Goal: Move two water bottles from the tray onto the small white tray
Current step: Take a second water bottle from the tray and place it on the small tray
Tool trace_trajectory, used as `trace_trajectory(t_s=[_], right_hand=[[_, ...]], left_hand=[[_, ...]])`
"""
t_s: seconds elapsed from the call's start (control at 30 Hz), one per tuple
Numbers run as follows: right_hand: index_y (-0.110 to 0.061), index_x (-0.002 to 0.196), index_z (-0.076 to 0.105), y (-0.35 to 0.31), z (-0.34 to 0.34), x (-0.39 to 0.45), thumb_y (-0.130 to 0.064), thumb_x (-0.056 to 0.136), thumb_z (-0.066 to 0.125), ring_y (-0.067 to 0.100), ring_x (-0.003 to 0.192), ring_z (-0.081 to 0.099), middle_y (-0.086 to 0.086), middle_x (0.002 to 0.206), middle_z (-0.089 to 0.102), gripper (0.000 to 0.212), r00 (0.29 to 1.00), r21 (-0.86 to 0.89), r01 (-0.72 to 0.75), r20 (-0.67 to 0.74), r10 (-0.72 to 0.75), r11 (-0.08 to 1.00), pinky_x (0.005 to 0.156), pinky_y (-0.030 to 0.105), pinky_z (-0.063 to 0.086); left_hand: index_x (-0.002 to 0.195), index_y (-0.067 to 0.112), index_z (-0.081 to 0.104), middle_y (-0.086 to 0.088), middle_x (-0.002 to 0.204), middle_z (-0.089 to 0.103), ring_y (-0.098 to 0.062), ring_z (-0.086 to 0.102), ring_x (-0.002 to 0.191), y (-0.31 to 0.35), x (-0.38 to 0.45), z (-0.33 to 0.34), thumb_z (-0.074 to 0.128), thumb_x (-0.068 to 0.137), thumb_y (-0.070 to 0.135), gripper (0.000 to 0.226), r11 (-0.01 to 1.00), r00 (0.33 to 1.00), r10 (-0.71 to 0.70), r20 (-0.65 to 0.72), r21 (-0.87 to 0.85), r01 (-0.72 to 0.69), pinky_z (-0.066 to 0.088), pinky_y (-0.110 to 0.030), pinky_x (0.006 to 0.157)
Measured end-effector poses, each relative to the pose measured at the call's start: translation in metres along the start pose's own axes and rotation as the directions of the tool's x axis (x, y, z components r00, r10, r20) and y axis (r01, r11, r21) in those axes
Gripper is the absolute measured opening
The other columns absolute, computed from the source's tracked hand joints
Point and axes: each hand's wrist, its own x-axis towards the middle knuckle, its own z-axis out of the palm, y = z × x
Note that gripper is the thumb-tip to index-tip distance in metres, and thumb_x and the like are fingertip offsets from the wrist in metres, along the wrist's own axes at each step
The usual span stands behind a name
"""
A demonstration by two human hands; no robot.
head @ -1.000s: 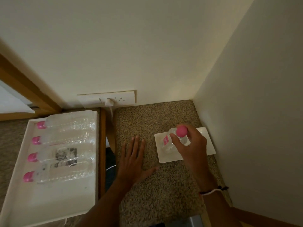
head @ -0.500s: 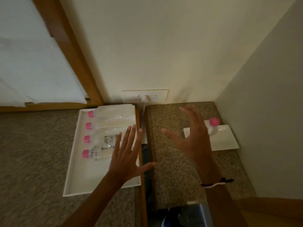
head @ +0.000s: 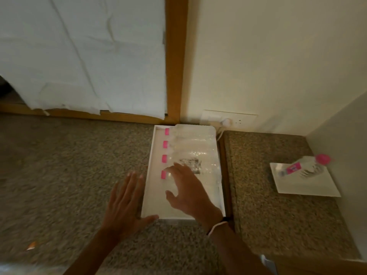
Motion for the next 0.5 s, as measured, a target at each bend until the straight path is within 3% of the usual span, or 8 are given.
trace_trajectory(t_s=[0.13, 0.23, 0.3, 0.37, 0.43, 0.5], right_hand=[[-0.012, 0.135, 0.052, -0.004, 0.039, 0.027, -0.011, 0.084, 0.068, 0.027, 0.124, 0.054, 0.009, 0.124, 0.064, 0.054, 0.997, -0.252, 0.019, 0.077, 0.000, 0.968, 0.123, 0.048, 0.026], [-0.007, 0.113, 0.066, 0.005, 0.051, 0.034, 0.002, 0.080, 0.066, 0.029, 0.099, 0.066, 0.010, 0.098, 0.072, 0.034, 0.999, -0.384, 0.033, -0.014, -0.041, 0.923, 0.119, 0.053, 0.033], [-0.006, 0.094, 0.070, 0.001, 0.049, 0.037, 0.009, 0.073, 0.069, 0.029, 0.082, 0.067, 0.010, 0.080, 0.071, 0.026, 0.995, -0.408, 0.045, -0.065, -0.078, 0.912, 0.108, 0.053, 0.046], [-0.006, 0.081, 0.070, -0.010, 0.040, 0.038, 0.016, 0.062, 0.074, 0.027, 0.071, 0.063, 0.009, 0.069, 0.068, 0.030, 0.993, -0.348, 0.035, -0.097, -0.073, 0.937, 0.084, 0.044, 0.058], [-0.010, 0.083, 0.071, -0.023, 0.022, 0.035, 0.013, 0.063, 0.080, 0.023, 0.070, 0.063, 0.006, 0.072, 0.071, 0.032, 0.984, -0.233, -0.008, -0.173, -0.033, 0.972, 0.064, 0.034, 0.058], [-0.015, 0.094, 0.072, -0.032, -0.002, 0.026, -0.002, 0.071, 0.086, 0.018, 0.075, 0.069, 0.003, 0.083, 0.076, 0.030, 0.956, -0.137, -0.046, -0.292, 0.004, 0.989, 0.062, 0.024, 0.056]], left_hand=[[0.155, 0.008, 0.024, -0.018, 0.165, 0.020, -0.032, 0.015, 0.155, -0.016, -0.012, 0.014, 0.046, 0.069, 0.092, 0.123, 1.000, 0.999, 0.021, 0.038, -0.005, -0.021, 0.023, -0.067, 0.119], [0.155, 0.009, 0.026, -0.018, 0.165, 0.022, -0.033, 0.017, 0.154, -0.017, -0.013, 0.020, 0.043, 0.070, 0.093, 0.120, 1.000, 0.997, 0.001, 0.079, 0.002, -0.001, 0.020, -0.066, 0.121], [0.156, 0.011, 0.024, -0.018, 0.165, 0.021, -0.033, 0.017, 0.154, -0.019, -0.012, 0.023, 0.042, 0.071, 0.093, 0.119, 1.000, 0.996, -0.006, 0.085, -0.002, 0.006, 0.019, -0.066, 0.121], [0.156, 0.013, 0.023, -0.017, 0.165, 0.021, -0.033, 0.017, 0.154, -0.021, -0.012, 0.026, 0.044, 0.070, 0.093, 0.119, 1.000, 0.997, -0.002, 0.079, -0.010, 0.003, 0.020, -0.067, 0.120], [0.156, 0.015, 0.024, -0.017, 0.166, 0.020, -0.035, 0.017, 0.154, -0.022, -0.011, 0.026, 0.045, 0.069, 0.093, 0.119, 1.000, 0.997, 0.000, 0.071, -0.011, 0.001, 0.016, -0.069, 0.120], [0.156, 0.016, 0.025, -0.017, 0.166, 0.020, -0.036, 0.017, 0.154, -0.020, -0.010, 0.027, 0.045, 0.068, 0.093, 0.118, 1.000, 0.998, 0.004, 0.063, -0.005, -0.003, 0.012, -0.070, 0.120]])
